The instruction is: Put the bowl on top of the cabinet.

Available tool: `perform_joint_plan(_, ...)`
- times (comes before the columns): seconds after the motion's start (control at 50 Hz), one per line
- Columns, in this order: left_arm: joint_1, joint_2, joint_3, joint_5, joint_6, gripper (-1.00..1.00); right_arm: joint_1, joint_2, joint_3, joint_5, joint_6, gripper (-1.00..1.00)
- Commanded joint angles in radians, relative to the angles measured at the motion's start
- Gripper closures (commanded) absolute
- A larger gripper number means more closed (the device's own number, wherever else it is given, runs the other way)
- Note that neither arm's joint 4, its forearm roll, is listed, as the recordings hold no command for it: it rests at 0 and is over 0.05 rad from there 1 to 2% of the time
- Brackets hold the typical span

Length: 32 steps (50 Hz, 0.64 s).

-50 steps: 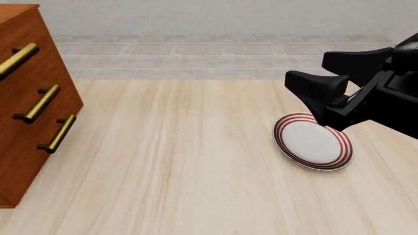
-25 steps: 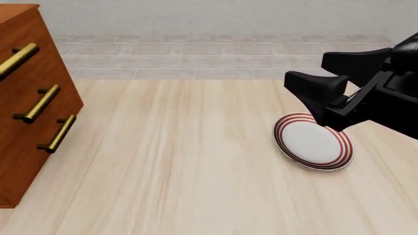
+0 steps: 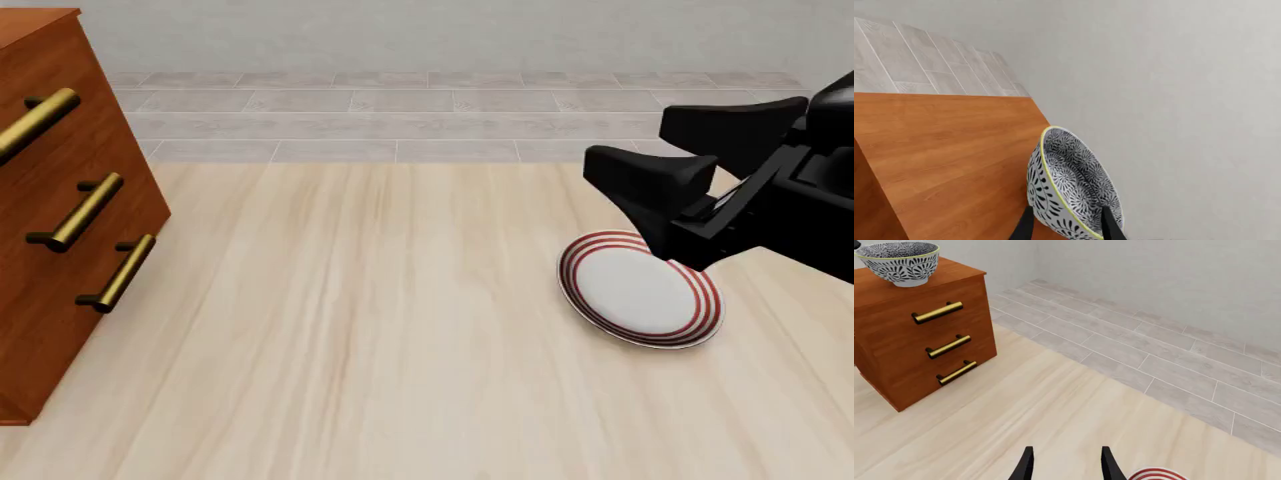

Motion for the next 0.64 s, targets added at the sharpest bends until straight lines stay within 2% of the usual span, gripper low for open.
perform_joint_plan(0.02,-0.063,-0.055,-0.044,0.052,0.029,-1.00,0.002,-0.002,-0.003,0.004,-0.001,-1.00)
perform_joint_plan(0.4,-0.242,-0.271,-0.051,0.161,0.079,-1.00,0.012,-0.025,-0.005,0.023,-0.009,-1.00)
perform_joint_plan(0.64,-0.331,-0.312,-0.030,0.170,0.101,-1.00,0.019,-0.036,-0.006,0.035,-0.013,-1.00)
